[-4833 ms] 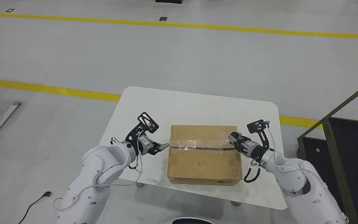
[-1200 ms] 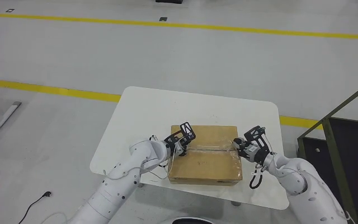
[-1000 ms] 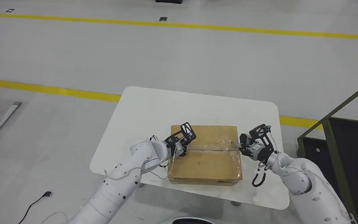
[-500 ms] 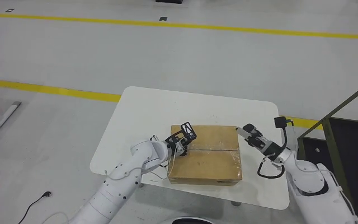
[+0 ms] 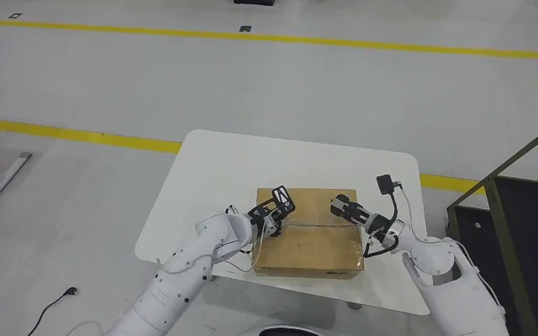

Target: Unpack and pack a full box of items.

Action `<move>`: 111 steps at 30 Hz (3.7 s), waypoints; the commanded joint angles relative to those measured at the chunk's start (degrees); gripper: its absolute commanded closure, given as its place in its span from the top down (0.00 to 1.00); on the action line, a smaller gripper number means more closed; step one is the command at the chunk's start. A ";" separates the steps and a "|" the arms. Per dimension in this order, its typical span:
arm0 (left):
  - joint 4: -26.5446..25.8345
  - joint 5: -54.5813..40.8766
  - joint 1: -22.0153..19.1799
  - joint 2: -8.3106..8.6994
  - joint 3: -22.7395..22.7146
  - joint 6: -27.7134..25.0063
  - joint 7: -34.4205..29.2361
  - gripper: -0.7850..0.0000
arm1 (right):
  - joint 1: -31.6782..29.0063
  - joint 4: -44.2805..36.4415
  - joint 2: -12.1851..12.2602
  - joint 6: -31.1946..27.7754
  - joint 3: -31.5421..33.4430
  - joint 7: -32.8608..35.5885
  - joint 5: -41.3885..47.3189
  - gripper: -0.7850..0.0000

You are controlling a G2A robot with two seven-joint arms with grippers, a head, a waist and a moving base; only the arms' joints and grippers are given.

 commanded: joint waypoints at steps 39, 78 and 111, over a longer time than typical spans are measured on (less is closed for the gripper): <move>-2.28 0.77 1.33 0.13 -1.44 -0.22 -0.43 0.00 | -4.88 3.45 2.37 2.27 11.79 7.76 -2.78 0.44; -0.81 0.82 0.67 -0.28 -1.28 -0.86 0.49 0.00 | -10.74 -8.68 4.17 6.23 18.41 13.34 -1.92 0.00; -1.10 0.99 0.92 -0.39 -1.56 -1.04 0.47 0.00 | -3.35 5.57 3.35 4.67 10.22 9.81 0.04 0.38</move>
